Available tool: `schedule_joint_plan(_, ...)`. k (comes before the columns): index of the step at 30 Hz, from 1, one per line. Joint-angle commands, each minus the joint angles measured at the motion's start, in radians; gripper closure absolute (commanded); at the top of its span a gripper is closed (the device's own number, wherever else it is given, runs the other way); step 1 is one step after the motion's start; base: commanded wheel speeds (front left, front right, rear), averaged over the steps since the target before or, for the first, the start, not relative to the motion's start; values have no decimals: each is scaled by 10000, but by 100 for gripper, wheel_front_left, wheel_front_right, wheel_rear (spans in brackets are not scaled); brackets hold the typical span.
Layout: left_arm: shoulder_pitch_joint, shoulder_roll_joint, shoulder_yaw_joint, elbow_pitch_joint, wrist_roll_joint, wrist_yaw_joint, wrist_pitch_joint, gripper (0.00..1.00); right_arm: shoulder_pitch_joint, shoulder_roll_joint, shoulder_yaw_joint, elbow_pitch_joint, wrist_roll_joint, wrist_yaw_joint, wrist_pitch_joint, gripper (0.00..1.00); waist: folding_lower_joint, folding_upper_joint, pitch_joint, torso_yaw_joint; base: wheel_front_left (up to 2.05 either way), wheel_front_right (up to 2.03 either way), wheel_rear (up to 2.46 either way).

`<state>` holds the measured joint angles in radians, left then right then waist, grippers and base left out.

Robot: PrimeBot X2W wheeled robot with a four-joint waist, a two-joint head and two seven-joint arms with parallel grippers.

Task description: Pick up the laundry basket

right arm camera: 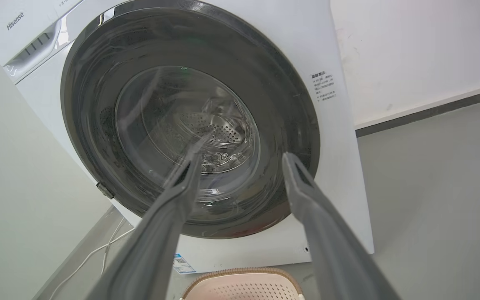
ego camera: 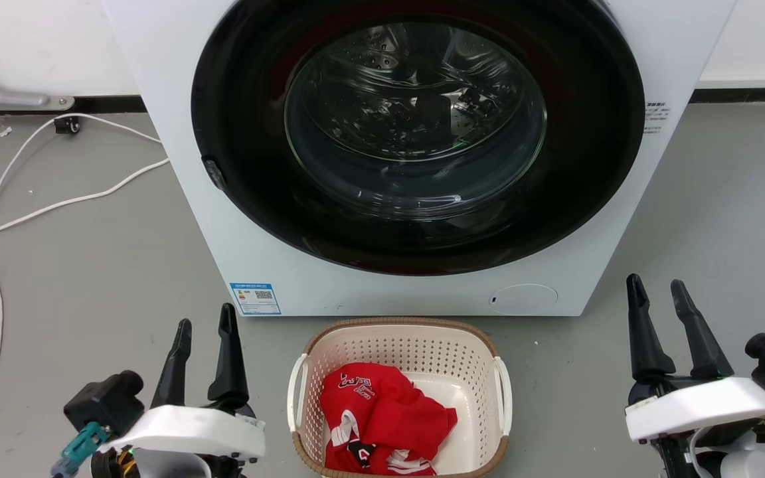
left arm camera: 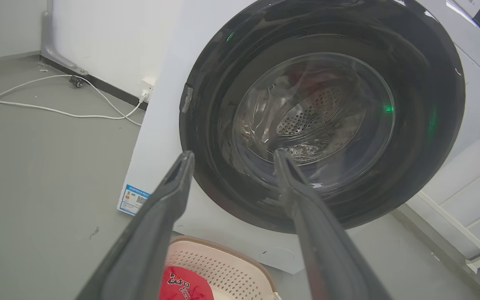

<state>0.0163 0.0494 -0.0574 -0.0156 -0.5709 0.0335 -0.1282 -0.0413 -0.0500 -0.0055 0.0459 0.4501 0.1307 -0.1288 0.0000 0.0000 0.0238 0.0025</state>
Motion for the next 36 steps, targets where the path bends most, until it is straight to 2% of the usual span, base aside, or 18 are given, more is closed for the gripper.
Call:
schedule_joint_plan(1, -31, 78, -118, -200, 453, 118, -125, 0, -84, -24, 42, -109, -405, 0, -118, 0, 0, 0, 12, 3, 0, 0, 0)
schedule_joint_plan(16, 339, 644, -1156, -137, 2056, 510, -503, 0, 129, -19, 146, 116, -1918, 0, -501, 0, 0, 0, -85, 8, 0, 0, 0)
schedule_joint_plan(20, 414, 691, -1269, -24, 2320, 380, -604, 0, 205, -17, 163, 190, -2267, 0, -594, 0, 0, 0, -97, 26, 0, 0, 0)
schedule_joint_plan(28, 400, 836, -1658, 86, 3122, 513, -751, 0, 276, -14, 216, 191, -2864, -1, -752, 0, 0, 0, -73, 23, 0, 0, 0)
schedule_joint_plan(36, 378, 925, -2063, 212, 3735, 376, -913, 0, 298, -12, 256, 192, -3640, -1, -924, 0, 0, 0, -45, 6, 0, 0, 0)
